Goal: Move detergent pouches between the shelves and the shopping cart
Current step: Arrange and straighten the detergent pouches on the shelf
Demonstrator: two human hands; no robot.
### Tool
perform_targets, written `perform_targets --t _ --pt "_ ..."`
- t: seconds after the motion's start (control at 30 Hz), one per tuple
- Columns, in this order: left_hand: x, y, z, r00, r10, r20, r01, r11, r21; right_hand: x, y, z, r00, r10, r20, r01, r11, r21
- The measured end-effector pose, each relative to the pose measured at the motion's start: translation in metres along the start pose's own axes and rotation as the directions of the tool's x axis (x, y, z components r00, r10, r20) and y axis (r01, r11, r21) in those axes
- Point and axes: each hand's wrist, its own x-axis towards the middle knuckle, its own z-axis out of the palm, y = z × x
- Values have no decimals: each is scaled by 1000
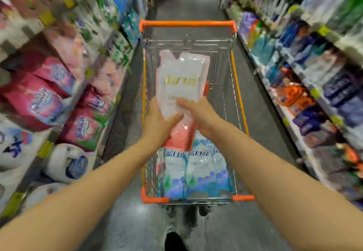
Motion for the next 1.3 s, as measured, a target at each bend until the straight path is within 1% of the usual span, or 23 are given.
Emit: perform_targets --t 0.1,0.2,0.27,0.33,0.43,0.53,0.67,0.73,0.8,0.87,0.9,0.93,1.0,1.07,1.13,1.2,1.23,1.27,1.3 --pt "21 -56 35 978 -184 95 176 981 86 37 64 -19 974 188 -123 -187 982 18" --pt "25 -108 56 929 -346 132 327 934 143 62 134 -30 901 383 -203 -378 923 67" --pt "23 -138 66 876 -461 139 437 882 174 70 175 -31 843 500 -197 -493 866 85" --pt "19 -165 74 814 -565 135 536 820 201 72 207 -30 791 588 -167 -586 808 65" --pt "10 -191 85 733 -675 90 641 729 241 66 237 -23 762 634 -131 -638 770 15" --pt "1 -200 100 710 -704 31 664 683 304 58 265 -21 758 639 -128 -652 746 -137" --pt "-8 -209 106 684 -725 77 651 655 384 53 292 -25 716 673 -186 -698 687 -199" --pt "-8 -214 105 664 -741 98 656 641 399 51 287 -26 709 678 -193 -704 666 -247" --pt "-6 -218 104 640 -763 92 681 619 392 49 282 -28 694 687 -216 -717 631 -297" --pt "-5 -209 99 644 -760 84 676 617 403 49 278 -30 676 693 -251 -732 590 -342" --pt "-5 -203 96 658 -748 91 658 629 413 49 270 -29 672 686 -279 -733 564 -380" --pt "-5 -194 91 678 -729 95 639 648 414 50 264 -29 683 667 -298 -722 552 -417" --pt "-4 -179 80 732 -677 83 604 700 382 54 245 -27 743 596 -307 -658 565 -497" --pt "-2 -154 65 803 -594 40 548 764 340 58 213 -17 820 520 -240 -551 601 -580" --pt "5 -124 43 865 -500 -39 491 828 269 64 173 5 899 414 -141 -403 660 -635" --pt "11 -92 14 902 -407 -143 428 887 171 69 128 37 964 266 -20 -213 721 -660" --pt "11 -76 -4 913 -356 -200 385 914 128 68 104 56 977 202 61 -113 744 -659" --pt "8 -60 -28 912 -310 -267 347 932 105 63 81 81 977 137 163 1 763 -647" --pt "6 -46 -46 913 -271 -305 313 945 95 58 62 99 967 85 241 92 764 -638"
